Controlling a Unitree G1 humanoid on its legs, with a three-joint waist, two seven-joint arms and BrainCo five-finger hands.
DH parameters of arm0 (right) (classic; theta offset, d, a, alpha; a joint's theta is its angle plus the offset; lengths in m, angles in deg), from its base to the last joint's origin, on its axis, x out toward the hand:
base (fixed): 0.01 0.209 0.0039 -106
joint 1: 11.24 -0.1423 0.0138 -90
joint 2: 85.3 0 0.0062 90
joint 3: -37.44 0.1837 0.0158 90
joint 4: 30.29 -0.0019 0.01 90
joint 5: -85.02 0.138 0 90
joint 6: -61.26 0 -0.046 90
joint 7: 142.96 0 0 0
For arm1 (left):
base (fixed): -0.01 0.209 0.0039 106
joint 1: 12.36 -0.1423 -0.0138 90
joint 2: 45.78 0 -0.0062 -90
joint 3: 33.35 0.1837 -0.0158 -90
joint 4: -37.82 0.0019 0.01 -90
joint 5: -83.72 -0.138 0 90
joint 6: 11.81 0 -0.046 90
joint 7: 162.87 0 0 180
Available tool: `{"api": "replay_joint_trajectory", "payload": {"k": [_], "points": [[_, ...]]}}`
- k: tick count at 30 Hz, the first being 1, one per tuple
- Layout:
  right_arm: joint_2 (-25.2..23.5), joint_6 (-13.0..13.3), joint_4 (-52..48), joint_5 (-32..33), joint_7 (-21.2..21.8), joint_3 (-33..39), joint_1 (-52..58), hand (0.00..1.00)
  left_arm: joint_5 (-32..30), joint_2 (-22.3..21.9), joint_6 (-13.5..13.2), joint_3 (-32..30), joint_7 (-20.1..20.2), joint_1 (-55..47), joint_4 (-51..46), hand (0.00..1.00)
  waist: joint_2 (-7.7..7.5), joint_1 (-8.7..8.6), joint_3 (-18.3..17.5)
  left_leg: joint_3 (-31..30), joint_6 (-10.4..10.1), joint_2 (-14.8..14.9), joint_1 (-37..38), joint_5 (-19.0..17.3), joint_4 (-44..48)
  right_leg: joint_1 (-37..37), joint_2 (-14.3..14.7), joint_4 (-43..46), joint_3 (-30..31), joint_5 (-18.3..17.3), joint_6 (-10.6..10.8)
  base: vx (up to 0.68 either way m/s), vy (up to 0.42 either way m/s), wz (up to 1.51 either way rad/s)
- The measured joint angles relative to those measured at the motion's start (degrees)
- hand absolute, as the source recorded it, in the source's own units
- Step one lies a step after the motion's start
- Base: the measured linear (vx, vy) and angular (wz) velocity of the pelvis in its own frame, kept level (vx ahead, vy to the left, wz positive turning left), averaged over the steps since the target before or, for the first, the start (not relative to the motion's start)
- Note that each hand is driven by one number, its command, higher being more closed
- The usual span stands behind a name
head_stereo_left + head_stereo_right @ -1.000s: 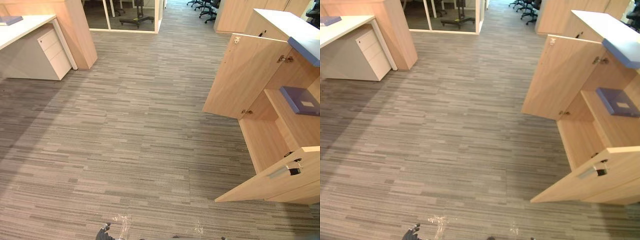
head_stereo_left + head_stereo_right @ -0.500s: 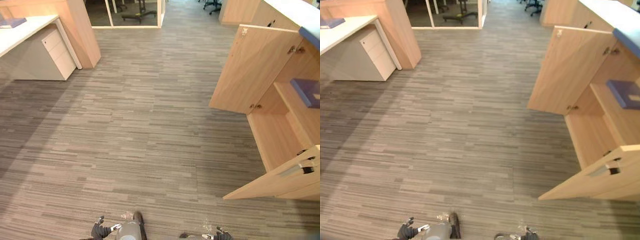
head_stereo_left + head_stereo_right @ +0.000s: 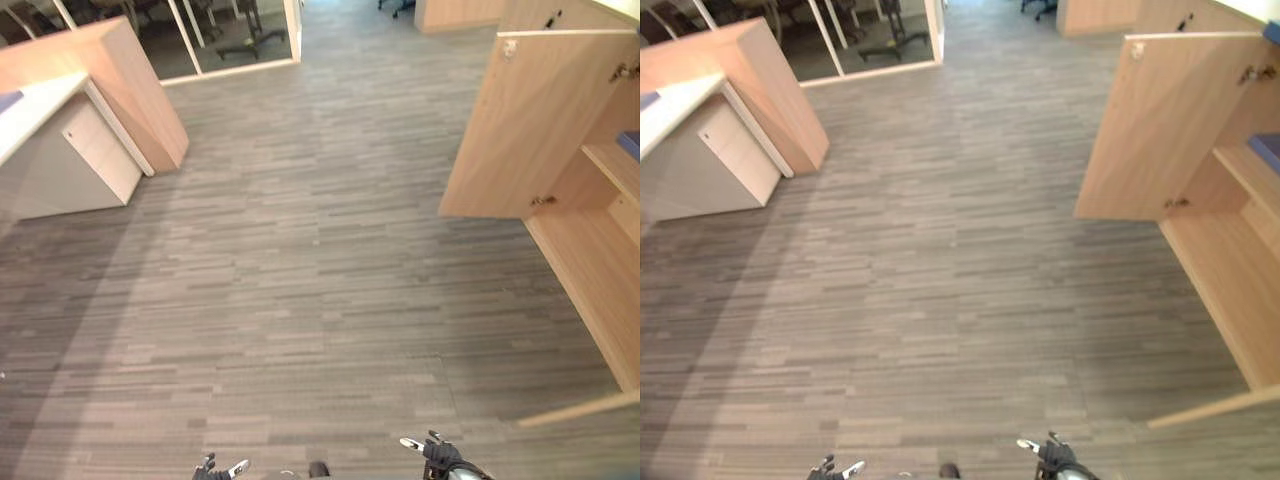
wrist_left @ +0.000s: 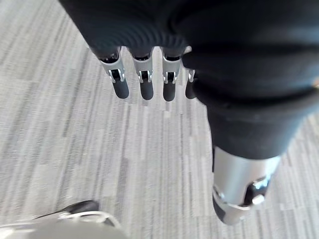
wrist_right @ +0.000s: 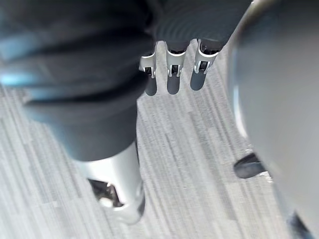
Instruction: Walk over to the cabinet, pick up the folder, carry it to the office cabinet, place the folder inside the office cabinet, then close the office cabinet door
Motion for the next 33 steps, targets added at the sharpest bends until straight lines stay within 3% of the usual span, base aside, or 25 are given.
{"api": "replay_joint_trajectory", "payload": {"k": [1, 3, 5, 7, 9, 10, 11, 12, 16, 19, 21, 23, 25, 28, 29, 31, 32, 33], "points": [[0.06, 0.02, -1.17, -0.03, -0.08, 0.31, -0.50, 0.00, 0.01, 0.03, 0.00, 0.48, 0.06, 0.41, -0.04, 0.00, -0.21, -1.12, 0.31, -1.05, 0.90, -0.79, 2.58, -0.92, -0.77, -3.01, -2.21, 9.65, -2.22, -1.09, -1.38, 0.36, 0.169, 0.58], [-0.75, 0.40, -2.09, 0.16, -0.22, 0.41, -1.51, 0.00, -0.01, 0.15, 0.05, 1.81, 0.22, 0.98, -0.74, 0.00, 0.28, -1.47, 1.48, -1.98, 0.76, -0.02, 5.99, -1.05, -1.78, -5.41, -1.66, 15.61, -8.11, -5.90, -0.76, 0.30, 0.080, 0.38], [-2.24, 0.67, -2.22, 0.23, -0.19, 0.46, -3.54, 0.00, 0.01, 0.38, 0.07, 2.05, 0.68, 0.99, -1.58, 0.00, 0.61, -1.16, 3.70, -2.01, -0.78, 2.98, 8.88, -1.99, -1.73, -7.06, 3.52, 10.18, -17.57, -11.03, -0.20, 0.17, -0.066, 0.05], [-3.42, 0.87, -2.14, 0.22, -0.18, 0.40, -4.18, 0.00, -0.01, 0.81, 0.12, 2.04, 0.78, 0.89, -1.58, 0.00, 0.07, -1.15, 4.20, -1.81, -2.31, 4.52, 9.76, -3.09, -2.14, -8.79, 8.83, -1.17, -21.01, -10.77, -0.25, 0.15, -0.120, -0.04], [-4.33, 0.95, -1.99, 0.22, -0.17, 0.26, -4.17, 0.00, -0.12, 1.69, 0.15, 1.97, 0.86, 0.94, -1.54, 0.00, -1.66, -1.10, 4.62, -1.24, -3.63, 4.28, 11.10, -4.31, -4.01, -9.67, 13.32, -14.96, -21.05, -6.13, -1.65, 0.13, -0.169, -0.03], [-4.50, 0.95, -1.94, 0.25, -0.15, 0.28, -3.97, 0.00, -0.14, 2.18, 0.18, 1.86, 0.88, 1.05, -1.46, 0.00, -2.61, -1.10, 4.96, -1.27, -4.19, 3.72, 11.78, -4.78, -4.30, -9.60, 14.31, -18.23, -20.24, -1.78, -5.04, 0.16, -0.207, -0.23], [-3.28, 0.87, -1.42, 0.18, -0.14, 0.32, -4.10, 0.00, -0.59, 1.35, 0.58, 1.87, 1.04, 1.23, -0.71, 0.00, -1.20, -0.82, 4.66, -0.07, -5.30, 5.62, 12.27, -5.37, -4.53, -9.42, 17.24, -19.92, -19.76, -1.50, -7.48, 0.23, -0.241, -0.43], [-3.10, 0.92, -1.06, 0.20, -0.13, 0.44, -4.08, 0.00, -1.06, 0.46, 0.69, 1.23, 1.17, 1.12, -0.31, 0.00, -0.07, -0.86, 4.36, 0.92, -6.30, 7.20, 12.21, -5.84, -4.46, -9.36, 19.60, -21.66, -19.71, -2.19, -7.51, 0.23, -0.198, -0.48], [-3.04, 0.83, 0.30, 0.17, -0.09, 3.84, -2.80, 0.00, -1.78, 0.34, 0.73, -0.47, 1.40, 2.84, -0.26, 0.00, -0.63, -1.33, 4.77, 1.90, -8.41, 10.61, 12.37, -5.63, -1.86, -7.12, 23.64, -23.98, -20.34, -4.77, -7.80, 0.24, -0.246, -0.12], [-2.72, 0.92, 0.83, 1.95, -0.13, 4.86, 0.49, 0.00, -0.98, 0.32, 0.62, -2.20, 1.46, 2.74, -0.39, 0.00, -1.85, -1.40, 4.27, 3.21, -8.58, 13.76, 8.35, -5.74, 13.56, -2.09, 24.91, -28.42, -20.33, -6.17, -7.57, 0.26, -0.277, -0.01], [-2.33, 0.89, 0.90, 2.63, -0.05, 4.85, 0.95, 0.00, 0.06, -0.12, 0.61, -3.08, 1.69, 2.08, -1.24, 0.00, -1.44, -1.51, 4.00, 4.51, -8.37, 17.80, 3.81, -5.32, 26.95, 0.91, 27.19, -31.93, -19.68, -5.75, -7.01, 0.23, -0.171, -0.20], [-2.35, 0.92, 1.29, 2.74, 0.27, 3.80, 0.98, 0.00, 0.55, -0.70, 0.58, -6.28, 1.81, 0.65, -1.61, 0.00, -0.78, -0.90, 3.89, 7.68, -5.60, 26.16, -1.88, -1.28, 45.54, 4.91, 31.63, -35.26, -16.38, -5.97, -7.49, 0.29, -0.137, -0.68], [-2.26, 0.86, 2.50, 2.69, 0.27, 3.62, 0.37, 0.00, 1.51, -0.73, 0.67, -7.59, 1.80, -0.27, -1.52, 0.00, -1.31, 0.24, 4.54, 7.62, -5.52, 28.65, -5.84, -4.38, 53.81, 7.13, 33.24, -36.57, -12.89, -6.18, -7.80, 0.30, -0.102, -0.98], [-1.48, 0.69, 3.51, 2.66, 0.14, 3.76, 0.58, 0.00, 2.45, -1.39, 0.62, -8.07, 1.81, -1.26, -2.11, 0.00, -1.92, 1.37, 5.09, 5.36, -6.65, 25.22, -10.97, -8.17, 48.76, 10.42, 33.14, -38.64, -8.33, -6.06, -7.73, 0.27, -0.086, -0.87], [-1.13, 0.50, 3.50, 2.67, 0.14, 3.74, 0.49, 0.00, 2.44, -1.64, 0.66, -8.10, 1.83, -1.31, -2.27, 0.00, -1.97, 1.85, 5.14, 2.43, -7.18, 22.06, -13.39, -8.73, 42.08, 11.36, 32.66, -38.92, -6.40, -6.07, -7.66, 0.22, 0.007, -0.91], [-1.11, 0.52, 3.34, 3.40, 0.18, 3.49, -0.32, 0.00, 2.15, -1.92, 0.72, -8.13, 1.78, -1.76, -2.98, 0.00, -1.94, 2.07, 5.20, -6.20, -8.70, 15.04, -15.58, -7.65, 23.72, 12.57, 31.68, -39.98, -2.75, -6.44, -7.03, 0.26, 0.065, -1.01], [-1.15, 0.58, 3.21, 4.72, 0.20, 2.27, -0.69, 0.00, 1.49, -2.16, 0.70, -8.15, 1.65, -2.18, -3.38, 0.00, -1.76, 2.14, 5.27, -11.11, -10.33, 12.62, -15.60, -5.27, 12.97, 13.23, 31.59, -40.83, -0.50, -6.66, -6.66, 0.26, 0.110, -0.82], [-1.29, 0.61, 2.91, 4.92, 0.21, 1.88, -0.66, 0.00, 1.22, -2.19, 0.72, -8.14, 1.63, -2.21, -3.38, 0.00, -1.66, 2.22, 5.34, -12.86, -10.79, 12.12, -15.66, -3.83, 9.11, 13.95, 31.66, -41.30, 0.36, -6.77, -6.46, 0.28, 0.128, -0.88]]}}
